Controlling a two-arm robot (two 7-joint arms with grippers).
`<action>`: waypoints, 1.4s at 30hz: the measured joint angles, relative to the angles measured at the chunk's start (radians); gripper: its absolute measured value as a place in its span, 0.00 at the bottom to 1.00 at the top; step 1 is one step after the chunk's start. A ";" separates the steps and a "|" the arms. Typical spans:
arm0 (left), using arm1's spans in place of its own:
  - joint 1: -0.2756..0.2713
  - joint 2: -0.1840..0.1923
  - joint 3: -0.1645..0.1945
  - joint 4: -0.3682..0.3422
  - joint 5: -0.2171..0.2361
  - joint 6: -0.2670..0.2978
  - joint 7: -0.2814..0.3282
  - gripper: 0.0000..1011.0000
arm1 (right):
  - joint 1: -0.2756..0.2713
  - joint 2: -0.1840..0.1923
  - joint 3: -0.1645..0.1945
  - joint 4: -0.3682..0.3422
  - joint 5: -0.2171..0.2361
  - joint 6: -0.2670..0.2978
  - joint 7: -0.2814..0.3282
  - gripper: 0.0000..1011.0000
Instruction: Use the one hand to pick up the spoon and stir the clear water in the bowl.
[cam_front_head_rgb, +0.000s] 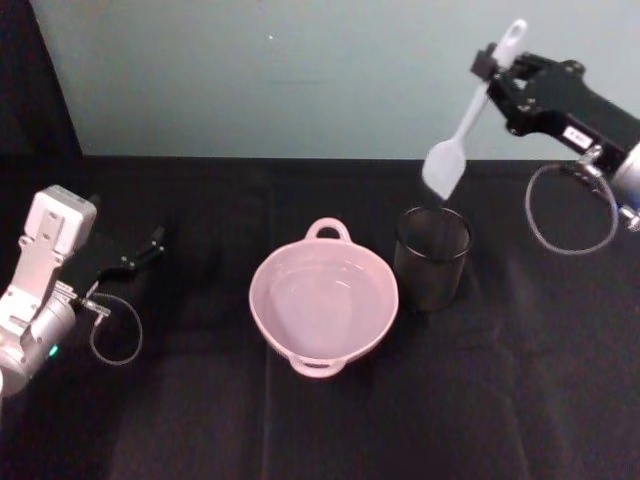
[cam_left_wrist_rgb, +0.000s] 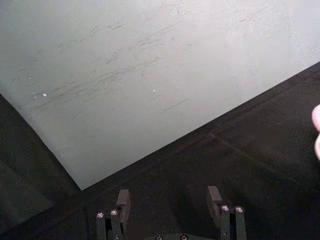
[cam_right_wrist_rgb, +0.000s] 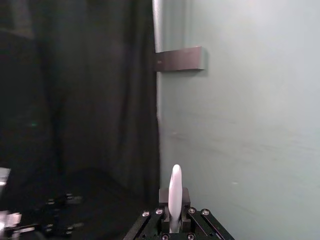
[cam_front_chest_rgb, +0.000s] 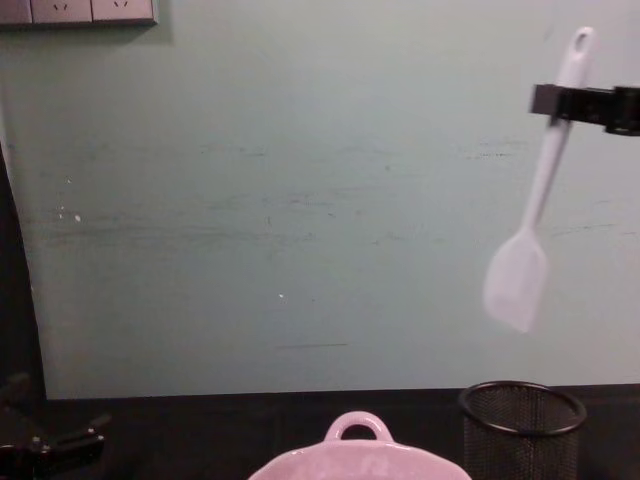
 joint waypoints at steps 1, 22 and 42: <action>0.000 0.000 0.000 0.000 0.000 0.000 0.000 1.00 | 0.003 -0.001 -0.007 0.000 0.003 0.000 0.006 0.11; 0.000 0.000 0.000 0.000 0.000 0.000 0.000 1.00 | 0.001 -0.015 -0.206 0.033 -0.032 -0.049 0.051 0.11; 0.000 0.000 0.000 0.000 0.000 0.000 0.000 1.00 | 0.023 -0.062 -0.286 0.178 -0.082 -0.104 0.092 0.11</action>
